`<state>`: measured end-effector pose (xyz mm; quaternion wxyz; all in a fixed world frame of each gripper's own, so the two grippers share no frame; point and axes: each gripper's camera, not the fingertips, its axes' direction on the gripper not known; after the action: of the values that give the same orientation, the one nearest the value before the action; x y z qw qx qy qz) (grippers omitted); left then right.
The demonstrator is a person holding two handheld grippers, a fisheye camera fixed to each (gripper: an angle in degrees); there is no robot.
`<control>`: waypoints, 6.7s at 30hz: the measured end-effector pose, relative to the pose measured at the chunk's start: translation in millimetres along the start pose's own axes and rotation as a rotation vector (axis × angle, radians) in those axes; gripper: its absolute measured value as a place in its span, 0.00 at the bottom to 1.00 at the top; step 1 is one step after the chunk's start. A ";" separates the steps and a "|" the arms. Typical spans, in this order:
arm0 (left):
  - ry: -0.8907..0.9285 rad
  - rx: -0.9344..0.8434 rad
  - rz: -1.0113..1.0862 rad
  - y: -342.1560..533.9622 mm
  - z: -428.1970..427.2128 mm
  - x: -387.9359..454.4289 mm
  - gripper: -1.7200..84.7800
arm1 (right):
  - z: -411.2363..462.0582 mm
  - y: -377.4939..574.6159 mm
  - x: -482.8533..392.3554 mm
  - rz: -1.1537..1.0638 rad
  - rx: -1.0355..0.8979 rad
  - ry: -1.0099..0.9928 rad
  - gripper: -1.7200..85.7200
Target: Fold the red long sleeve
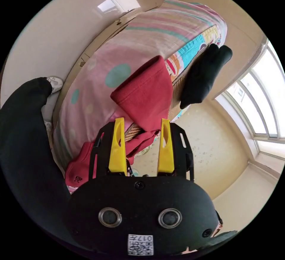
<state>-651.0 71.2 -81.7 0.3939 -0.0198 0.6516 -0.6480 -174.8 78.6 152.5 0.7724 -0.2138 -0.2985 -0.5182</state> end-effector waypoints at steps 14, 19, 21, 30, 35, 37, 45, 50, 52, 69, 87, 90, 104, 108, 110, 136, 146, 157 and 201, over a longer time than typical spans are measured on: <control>-0.074 0.051 0.795 93.7 -44.2 237.4 0.04 | -25.4 81.5 40.3 0.480 0.059 -0.333 0.03; -0.064 -0.111 1.409 253.3 61.7 341.5 0.05 | -4.5 115.5 54.9 0.638 0.016 -0.487 0.03; -0.051 -0.256 1.573 326.3 124.9 329.6 0.06 | -7.0 134.0 60.2 0.683 0.024 -0.495 0.03; -0.389 -0.977 1.432 454.6 286.3 40.6 0.09 | -30.5 227.7 100.8 0.745 0.055 -0.484 0.03; -0.763 -0.804 1.302 376.1 255.0 -45.2 0.10 | -37.4 224.0 100.2 0.631 0.102 -0.436 0.07; -0.893 -0.733 1.380 360.6 255.8 -64.1 0.10 | -38.2 211.6 82.9 0.505 0.148 -0.439 0.09; -1.018 -0.605 1.558 309.7 333.9 -99.3 0.02 | -18.8 141.1 57.4 0.291 0.170 -0.146 0.04; -0.837 -0.476 1.473 301.4 391.0 -31.2 0.02 | -62.1 79.2 159.2 0.516 0.274 -0.297 0.04; -0.684 -0.432 1.492 303.2 374.1 5.6 0.03 | -106.5 92.6 175.2 0.517 0.419 -0.316 0.05; -0.856 -0.701 1.126 206.5 185.9 -65.7 0.08 | -81.1 333.3 90.1 0.573 0.075 -0.884 0.08; -0.979 -0.860 1.169 245.6 202.6 -58.6 0.16 | -151.4 327.3 157.5 0.567 -0.057 -0.284 0.07; -1.032 -0.876 1.124 252.0 192.0 -58.4 0.17 | -153.3 341.7 163.6 0.587 -0.056 -0.314 0.09; -0.882 -1.057 0.823 196.5 135.8 6.5 0.05 | -194.2 423.8 201.3 0.633 0.021 -0.701 0.06; -0.681 -1.064 0.745 188.7 71.6 51.1 0.04 | -234.2 483.9 189.4 0.552 0.036 -1.015 0.06; -0.424 -1.009 0.651 181.6 40.0 74.7 0.04 | -270.7 506.8 206.5 0.590 0.302 -1.268 0.05; -0.472 -0.266 0.761 64.4 229.4 10.4 0.18 | -150.9 145.7 -60.4 0.181 0.455 -0.407 0.03; -0.512 -0.055 0.716 54.7 233.2 -32.1 0.18 | -107.9 163.8 -93.9 0.133 0.410 -0.423 0.03; -0.034 -0.134 0.605 -16.6 253.2 -125.7 0.13 | -63.5 200.0 -155.6 -0.166 0.549 -0.166 0.02; -0.444 -1.224 1.461 427.3 260.8 -361.1 0.01 | -313.0 299.7 167.8 0.287 0.876 -1.789 0.25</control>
<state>-54.6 116.8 -233.9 0.7335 0.0663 0.6382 0.2242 226.1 -123.3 32.1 0.3299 -0.2555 -0.9047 0.0862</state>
